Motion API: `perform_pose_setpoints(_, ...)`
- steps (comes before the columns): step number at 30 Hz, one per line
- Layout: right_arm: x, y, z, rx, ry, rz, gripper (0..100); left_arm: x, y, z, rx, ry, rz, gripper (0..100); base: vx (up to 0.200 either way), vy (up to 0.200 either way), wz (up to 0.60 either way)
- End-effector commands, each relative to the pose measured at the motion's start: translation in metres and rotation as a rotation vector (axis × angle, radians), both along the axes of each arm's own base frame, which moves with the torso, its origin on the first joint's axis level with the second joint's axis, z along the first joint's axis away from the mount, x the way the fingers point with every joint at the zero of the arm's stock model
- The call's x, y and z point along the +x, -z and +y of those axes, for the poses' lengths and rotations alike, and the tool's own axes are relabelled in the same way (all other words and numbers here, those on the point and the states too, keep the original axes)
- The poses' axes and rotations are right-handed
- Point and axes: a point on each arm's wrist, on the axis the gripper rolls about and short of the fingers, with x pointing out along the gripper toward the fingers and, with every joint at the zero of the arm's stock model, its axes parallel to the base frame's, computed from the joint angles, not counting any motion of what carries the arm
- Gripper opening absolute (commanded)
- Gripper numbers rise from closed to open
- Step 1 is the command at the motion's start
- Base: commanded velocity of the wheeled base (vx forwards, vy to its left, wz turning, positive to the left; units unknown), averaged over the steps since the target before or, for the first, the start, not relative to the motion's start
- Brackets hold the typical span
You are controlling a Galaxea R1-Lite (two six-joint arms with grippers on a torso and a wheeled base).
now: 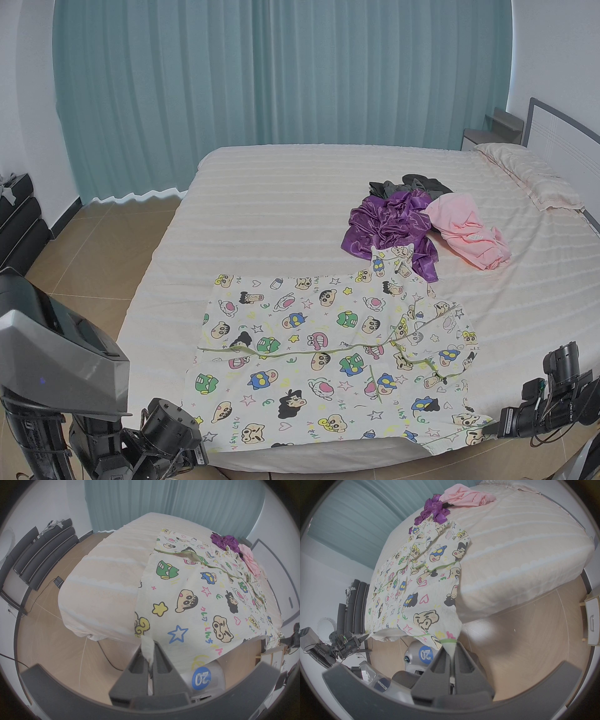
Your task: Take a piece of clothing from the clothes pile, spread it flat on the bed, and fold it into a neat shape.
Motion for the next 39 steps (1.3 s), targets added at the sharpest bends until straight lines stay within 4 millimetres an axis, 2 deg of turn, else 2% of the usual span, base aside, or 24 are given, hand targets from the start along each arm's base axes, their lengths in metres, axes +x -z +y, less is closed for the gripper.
perform_pose_setpoints(1,-0.010,-0.005,0.000,-0.002,-0.001,-0.011,0,-0.010,-0.008,-0.002,-0.007,0.035,-0.002,0,0.000,0.000,0.00)
perform_pose_setpoints(7,-0.019,-0.009,0.000,-0.019,0.000,0.009,0,-0.026,-0.008,-0.006,0.045,0.110,0.063,0,0.000,0.000,0.00)
perform_pose_setpoints(21,-0.026,-0.011,0.000,-0.048,-0.027,0.016,0,-0.039,-0.023,0.000,0.056,0.118,0.089,0,0.000,0.000,0.00)
perform_pose_setpoints(25,-0.023,-0.014,0.000,-0.046,-0.024,-0.012,0,-0.030,-0.026,-0.006,0.033,0.105,0.062,0,0.000,0.000,0.00)
perform_pose_setpoints(32,-0.008,-0.026,-0.001,-0.036,-0.007,-0.088,0,0.003,-0.034,-0.012,-0.027,0.019,-0.016,0,0.000,0.000,0.00)
perform_pose_setpoints(34,-0.008,-0.026,-0.001,-0.036,-0.007,-0.088,0,0.003,-0.034,-0.012,-0.027,0.019,-0.016,0,0.000,0.000,0.00)
perform_pose_setpoints(35,-0.002,-0.029,0.000,-0.029,-0.004,-0.106,0,0.012,-0.039,-0.009,-0.015,0.010,-0.025,0,0.000,0.000,0.00)
perform_pose_setpoints(36,-0.002,-0.029,0.000,-0.029,-0.004,-0.106,0,0.012,-0.039,-0.009,-0.015,0.010,-0.025,0,0.000,0.000,0.00)
perform_pose_setpoints(39,0.007,-0.033,0.000,-0.022,0.003,-0.130,0,0.029,-0.052,-0.008,-0.035,-0.023,-0.054,0,0.000,0.000,0.00)
